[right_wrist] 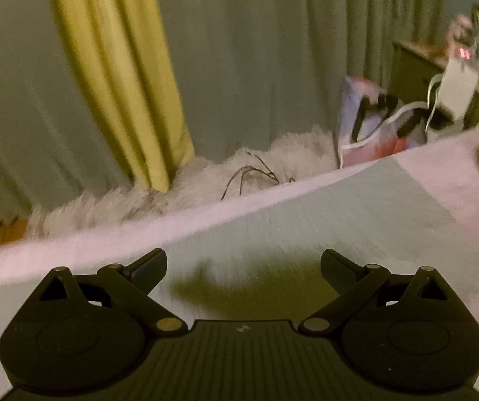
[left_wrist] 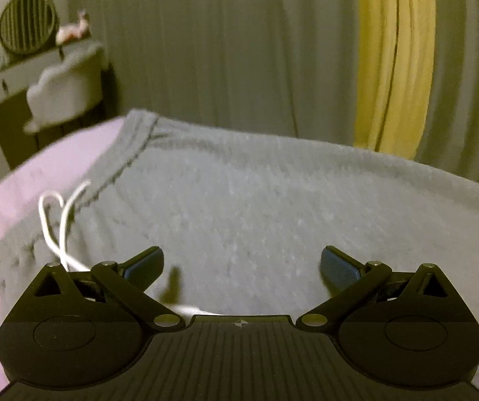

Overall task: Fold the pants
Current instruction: 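Move the right gripper to a pant leg hem and close on it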

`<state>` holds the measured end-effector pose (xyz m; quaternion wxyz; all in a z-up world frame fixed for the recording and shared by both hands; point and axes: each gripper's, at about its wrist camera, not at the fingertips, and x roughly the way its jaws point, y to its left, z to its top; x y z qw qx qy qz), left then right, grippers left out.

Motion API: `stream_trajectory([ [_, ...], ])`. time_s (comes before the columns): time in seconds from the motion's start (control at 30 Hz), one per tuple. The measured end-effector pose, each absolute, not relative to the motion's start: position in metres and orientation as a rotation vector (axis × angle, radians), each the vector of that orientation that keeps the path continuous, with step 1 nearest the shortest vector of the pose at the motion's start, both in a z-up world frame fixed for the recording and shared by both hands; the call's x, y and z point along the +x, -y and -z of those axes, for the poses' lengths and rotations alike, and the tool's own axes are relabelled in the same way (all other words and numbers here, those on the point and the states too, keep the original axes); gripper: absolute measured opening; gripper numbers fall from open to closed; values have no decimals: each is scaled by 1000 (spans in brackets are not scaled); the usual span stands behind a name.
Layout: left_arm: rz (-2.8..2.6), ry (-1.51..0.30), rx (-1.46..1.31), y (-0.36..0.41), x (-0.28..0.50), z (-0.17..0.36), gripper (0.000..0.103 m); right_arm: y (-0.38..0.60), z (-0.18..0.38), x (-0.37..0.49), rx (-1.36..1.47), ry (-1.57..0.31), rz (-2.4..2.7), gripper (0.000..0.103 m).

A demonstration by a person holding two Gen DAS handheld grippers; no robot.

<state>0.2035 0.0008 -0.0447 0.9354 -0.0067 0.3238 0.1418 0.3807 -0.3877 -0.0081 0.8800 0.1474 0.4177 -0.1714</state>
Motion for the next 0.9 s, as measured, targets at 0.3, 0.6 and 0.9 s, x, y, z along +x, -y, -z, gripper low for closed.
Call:
stream_trajectory([
  [0.3, -255, -715, -112, -10, 215, 68, 103, 434, 78, 456, 494, -1015, 545, 62],
  [0.6, -250, -706, -104, -9, 215, 73, 103, 440, 95, 490, 344, -1070, 644, 32],
  [0.9, -227, -722, -108, -13, 215, 71, 103, 430, 40, 415, 309, -851, 578, 4],
])
